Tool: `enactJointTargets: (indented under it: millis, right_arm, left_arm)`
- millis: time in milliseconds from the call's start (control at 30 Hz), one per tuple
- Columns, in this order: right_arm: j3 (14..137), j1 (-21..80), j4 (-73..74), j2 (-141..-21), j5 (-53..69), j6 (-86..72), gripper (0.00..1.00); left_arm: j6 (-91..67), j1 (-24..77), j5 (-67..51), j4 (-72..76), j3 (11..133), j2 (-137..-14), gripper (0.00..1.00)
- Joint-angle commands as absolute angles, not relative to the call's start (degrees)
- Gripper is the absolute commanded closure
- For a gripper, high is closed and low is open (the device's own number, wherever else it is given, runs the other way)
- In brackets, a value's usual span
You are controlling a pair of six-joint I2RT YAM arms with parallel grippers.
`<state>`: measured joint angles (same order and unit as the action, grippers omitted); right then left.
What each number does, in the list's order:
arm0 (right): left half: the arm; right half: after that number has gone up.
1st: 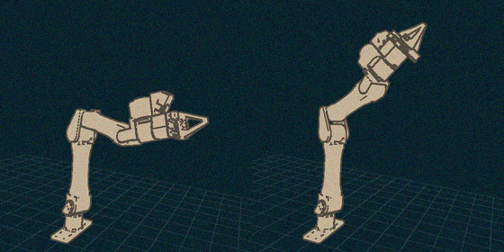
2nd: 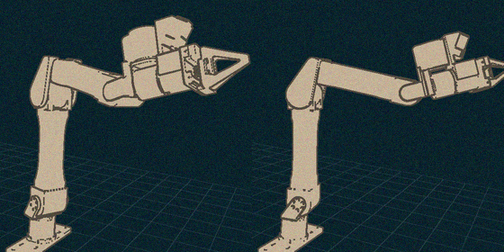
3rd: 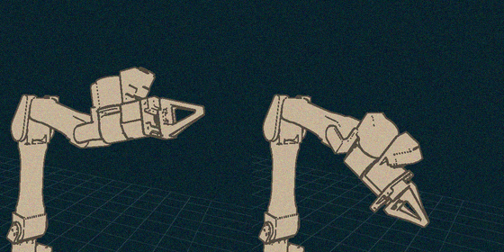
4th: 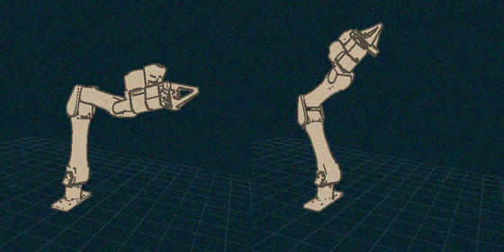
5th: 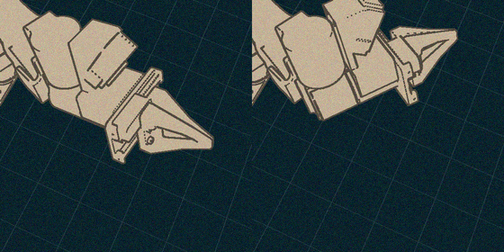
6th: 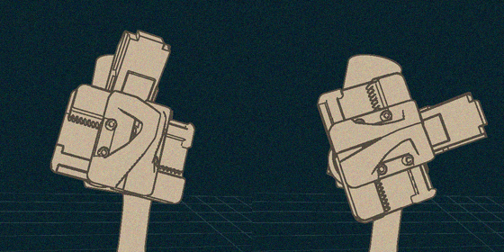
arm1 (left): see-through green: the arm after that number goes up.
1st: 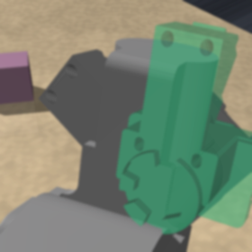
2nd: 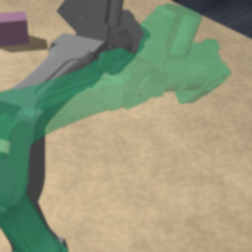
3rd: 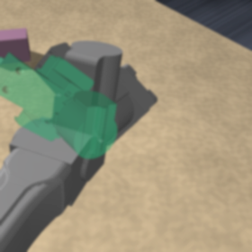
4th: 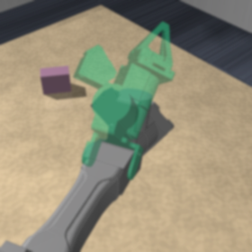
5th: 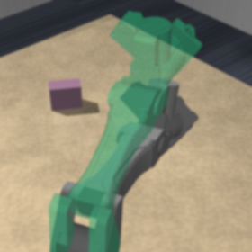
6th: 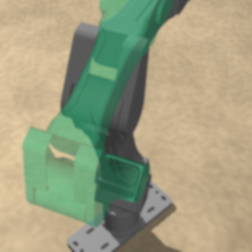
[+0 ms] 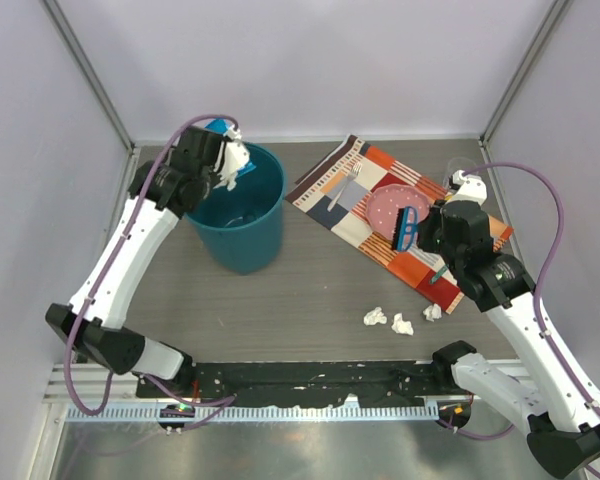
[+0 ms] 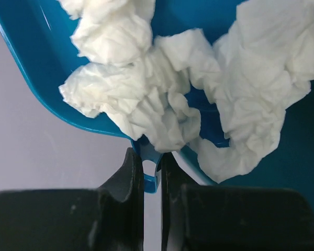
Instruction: Sweep away the paper scraps from the table
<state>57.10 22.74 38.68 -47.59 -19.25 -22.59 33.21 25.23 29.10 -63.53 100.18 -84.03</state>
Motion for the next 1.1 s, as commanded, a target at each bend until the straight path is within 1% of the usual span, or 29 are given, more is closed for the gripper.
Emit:
enactJointTargets:
  millis: [0, 67, 133, 167, 233, 300, 433, 633, 767, 800, 833, 867, 900, 933, 967, 1000, 1033, 1067]
  right_arm:
    - [57.4, 22.6, 35.9, -47.3, -18.5, -21.9, 0.99]
    - [57.4, 22.7, 35.7, -47.7, -18.2, -22.0, 0.99]
    - [57.6, 22.7, 35.7, -48.0, -17.8, -21.9, 0.99]
    - [57.5, 22.7, 35.7, -47.9, -17.7, -22.0, 0.99]
    - [57.7, 22.7, 35.6, -47.7, -17.3, -21.9, 0.99]
    - [57.7, 22.7, 35.7, -47.6, -16.7, -21.9, 0.99]
    - [58.5, 22.7, 37.2, -48.8, -13.7, -22.7, 0.99]
    - [62.0, 22.7, 44.9, -52.1, -9.5, -24.1, 0.99]
    - [65.5, 22.7, 51.5, -53.8, -11.2, -25.6, 0.99]
    - [66.4, 22.7, 53.0, -54.2, -11.9, -25.7, 0.99]
    - [68.4, 22.7, 56.2, -55.2, -12.6, -25.7, 0.99]
    - [69.3, 22.7, 57.7, -55.6, -14.0, -25.4, 0.99]
    - [70.1, 22.7, 59.4, -56.2, -14.6, -24.7, 0.99]
    - [71.6, 22.7, 62.0, -56.8, -15.6, -24.3, 0.99]
    - [72.2, 22.7, 63.2, -57.7, -18.3, -23.8, 0.99]
    - [72.6, 22.8, 64.2, -58.1, -20.5, -22.9, 0.99]
    - [73.1, 22.7, 65.8, -58.5, -22.7, -22.7, 0.99]
    - [72.9, 22.7, 66.4, -59.0, -29.0, -22.1, 0.99]
  left_arm:
    - [44.6, 24.5, 40.1, -50.8, 95.6, -77.0, 1.00]
    - [46.6, 24.5, 40.5, -49.0, 93.9, -75.7, 1.00]
    - [52.4, 24.6, 42.5, -43.9, 89.6, -73.2, 1.00]
    - [57.8, 24.6, 43.8, -41.7, 88.0, -72.4, 1.00]
    - [62.4, 24.4, 47.6, -38.2, 84.0, -71.7, 1.00]
    - [65.5, 24.4, 48.3, -35.2, 82.9, -71.7, 1.00]
    - [67.0, 24.4, 48.5, -34.6, 84.0, -72.2, 1.00]
    - [67.4, 24.8, 48.5, -34.8, 84.4, -71.6, 1.00]
    - [63.6, 25.1, 48.9, -35.1, 84.8, -71.7, 1.00]
    - [61.8, 25.0, 47.9, -35.9, 85.6, -71.9, 1.00]
    - [59.4, 25.2, 46.5, -40.8, 88.8, -72.2, 1.00]
    - [51.8, 25.5, 44.0, -46.1, 91.5, -73.6, 1.00]
    - [47.6, 25.7, 37.0, -51.6, 95.0, -74.6, 1.00]
    - [42.9, 25.8, 31.3, -63.9, 103.0, -76.2, 1.00]
    - [36.6, 25.8, 26.0, -69.1, 107.1, -77.6, 1.00]
    - [33.8, 25.9, 21.3, -73.0, 110.4, -80.0, 1.00]
    - [31.8, 27.1, 14.1, -76.3, 114.5, -80.9, 1.00]
    - [30.4, 28.2, 12.3, -79.3, 115.2, -81.4, 1.00]
